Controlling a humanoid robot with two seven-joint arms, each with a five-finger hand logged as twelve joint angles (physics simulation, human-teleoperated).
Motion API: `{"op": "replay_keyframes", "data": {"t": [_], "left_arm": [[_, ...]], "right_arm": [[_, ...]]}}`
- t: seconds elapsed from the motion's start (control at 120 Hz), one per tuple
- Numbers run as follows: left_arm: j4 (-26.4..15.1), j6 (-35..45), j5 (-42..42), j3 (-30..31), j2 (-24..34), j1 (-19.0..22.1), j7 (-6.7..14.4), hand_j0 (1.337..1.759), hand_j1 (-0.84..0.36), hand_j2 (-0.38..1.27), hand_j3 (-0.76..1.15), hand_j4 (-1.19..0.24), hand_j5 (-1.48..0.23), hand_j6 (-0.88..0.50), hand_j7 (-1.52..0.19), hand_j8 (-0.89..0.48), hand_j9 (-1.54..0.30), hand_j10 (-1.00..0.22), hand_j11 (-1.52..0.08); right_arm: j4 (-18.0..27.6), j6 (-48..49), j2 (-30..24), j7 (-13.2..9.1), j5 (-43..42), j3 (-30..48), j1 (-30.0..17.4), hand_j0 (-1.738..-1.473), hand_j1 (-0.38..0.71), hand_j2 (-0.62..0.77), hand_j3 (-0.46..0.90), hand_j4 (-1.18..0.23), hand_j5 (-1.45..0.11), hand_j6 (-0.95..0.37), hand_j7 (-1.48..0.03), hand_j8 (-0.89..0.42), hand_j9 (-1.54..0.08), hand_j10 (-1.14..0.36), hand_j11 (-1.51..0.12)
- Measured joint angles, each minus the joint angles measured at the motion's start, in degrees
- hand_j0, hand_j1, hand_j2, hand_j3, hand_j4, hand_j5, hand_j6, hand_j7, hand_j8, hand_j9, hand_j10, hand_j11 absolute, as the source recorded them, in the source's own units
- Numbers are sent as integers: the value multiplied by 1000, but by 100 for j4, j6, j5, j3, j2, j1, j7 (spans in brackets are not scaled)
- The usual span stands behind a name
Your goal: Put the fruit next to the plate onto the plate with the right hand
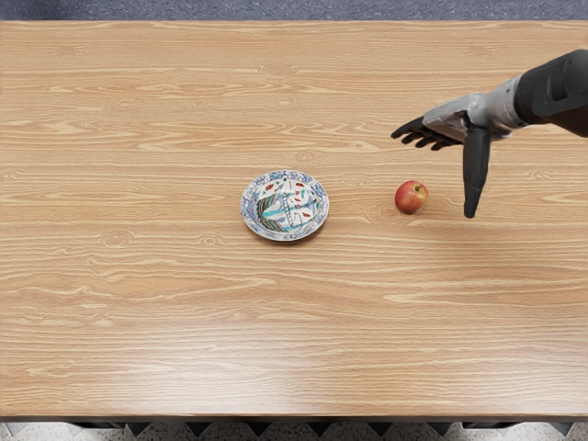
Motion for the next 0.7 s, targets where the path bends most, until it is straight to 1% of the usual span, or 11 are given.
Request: {"op": "replay_keyframes", "data": {"t": [0.125,0.35,0.508,0.7], "left_arm": [[0,0,-1,0,0,0,0,1658,349,0,0,0,0,0,0,0,0,0,0],[0,0,-1,0,0,0,0,1658,349,0,0,0,0,0,0,0,0,0,0],[0,0,0,0,0,0,0,1658,349,0,0,0,0,0,0,0,0,0,0],[0,0,0,0,0,2,0,1658,349,0,0,0,0,0,0,0,0,0,0]], "right_arm": [[96,-25,203,-3,-499,-3,-117,-1658,-349,0,0,-3,0,-4,0,-3,0,-2,0],[116,-685,682,-4,-1481,-46,-369,-1658,-349,0,0,-3,0,-4,0,-3,0,-2,0],[60,-1347,858,-4,-2059,-29,-646,-1658,-349,0,0,-3,0,-4,0,-3,0,-2,0],[-143,-1914,1077,-4,-2609,-15,-1056,-1658,-349,1,0,-3,0,-4,0,-3,0,-2,0]]}}
